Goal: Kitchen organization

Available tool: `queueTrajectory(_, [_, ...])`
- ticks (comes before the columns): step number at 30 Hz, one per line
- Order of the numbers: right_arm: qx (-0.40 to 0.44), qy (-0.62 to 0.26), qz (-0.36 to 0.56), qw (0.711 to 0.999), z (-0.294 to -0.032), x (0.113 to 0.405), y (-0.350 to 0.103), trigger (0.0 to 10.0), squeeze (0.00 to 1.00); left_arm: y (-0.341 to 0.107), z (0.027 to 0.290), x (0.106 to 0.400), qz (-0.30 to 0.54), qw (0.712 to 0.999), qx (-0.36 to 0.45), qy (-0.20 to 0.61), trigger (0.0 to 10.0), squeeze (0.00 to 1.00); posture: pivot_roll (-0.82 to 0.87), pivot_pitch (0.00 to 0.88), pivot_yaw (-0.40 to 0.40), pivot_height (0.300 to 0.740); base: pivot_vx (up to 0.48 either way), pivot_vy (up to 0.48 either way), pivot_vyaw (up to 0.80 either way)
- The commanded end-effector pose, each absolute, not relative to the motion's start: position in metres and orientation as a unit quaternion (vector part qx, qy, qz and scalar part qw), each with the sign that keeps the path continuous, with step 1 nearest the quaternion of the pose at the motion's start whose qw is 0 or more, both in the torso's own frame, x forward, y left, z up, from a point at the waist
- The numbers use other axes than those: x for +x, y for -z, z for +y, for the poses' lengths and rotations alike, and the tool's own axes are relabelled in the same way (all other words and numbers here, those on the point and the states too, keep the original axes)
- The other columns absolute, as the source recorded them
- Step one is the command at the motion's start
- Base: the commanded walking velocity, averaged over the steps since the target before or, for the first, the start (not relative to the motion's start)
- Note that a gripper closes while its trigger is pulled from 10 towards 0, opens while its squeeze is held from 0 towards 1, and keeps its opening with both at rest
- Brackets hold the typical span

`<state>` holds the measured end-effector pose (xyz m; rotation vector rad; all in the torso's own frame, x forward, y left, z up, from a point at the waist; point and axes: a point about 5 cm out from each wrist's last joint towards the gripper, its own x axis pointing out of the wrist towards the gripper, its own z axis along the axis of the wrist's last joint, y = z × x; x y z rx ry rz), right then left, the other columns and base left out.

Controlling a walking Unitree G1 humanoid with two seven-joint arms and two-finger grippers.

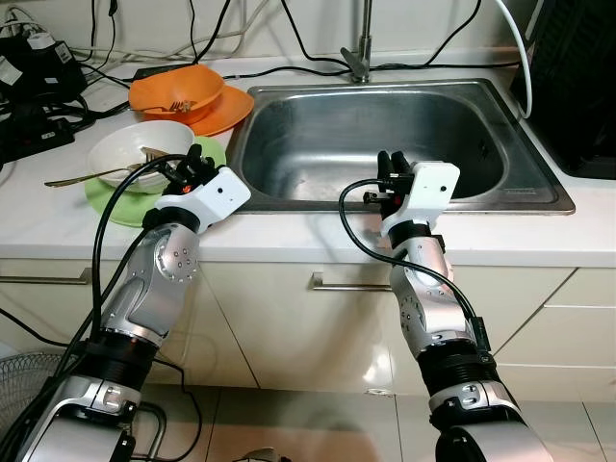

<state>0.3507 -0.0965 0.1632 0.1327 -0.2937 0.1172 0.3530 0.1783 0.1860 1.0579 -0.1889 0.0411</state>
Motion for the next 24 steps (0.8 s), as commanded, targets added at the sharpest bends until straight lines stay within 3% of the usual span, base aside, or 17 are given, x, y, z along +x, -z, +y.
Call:
queueTrajectory(1, [0.076,-0.064,-0.151,0.984,-0.094,0.352,-0.166,10.0,0.00,-0.189,0.180,0.354,-0.094,0.851,0.516,-0.025,0.0,0.00,0.13,0.000,0.096,0.740,0.000,0.000,0.00])
queueTrajectory(13, [0.077,-0.062,-0.150,0.984,-0.095,0.351,-0.164,10.0,0.00,-0.200,0.174,0.352,-0.126,0.829,0.544,-0.028,0.0,0.00,0.14,0.000,0.096,0.740,0.000,0.000,0.00])
queueTrajectory(18, [0.079,-0.060,-0.150,0.984,-0.095,0.351,-0.164,10.0,0.00,-0.214,0.172,0.350,-0.161,0.798,0.578,-0.046,0.0,0.00,0.14,0.000,0.097,0.740,0.000,0.000,0.00])
queueTrajectory(24, [0.080,-0.060,-0.149,0.984,-0.095,0.351,-0.164,10.0,0.00,-0.228,0.170,0.349,-0.190,0.786,0.585,-0.063,0.0,0.00,0.14,0.000,0.097,0.740,0.000,0.000,0.00])
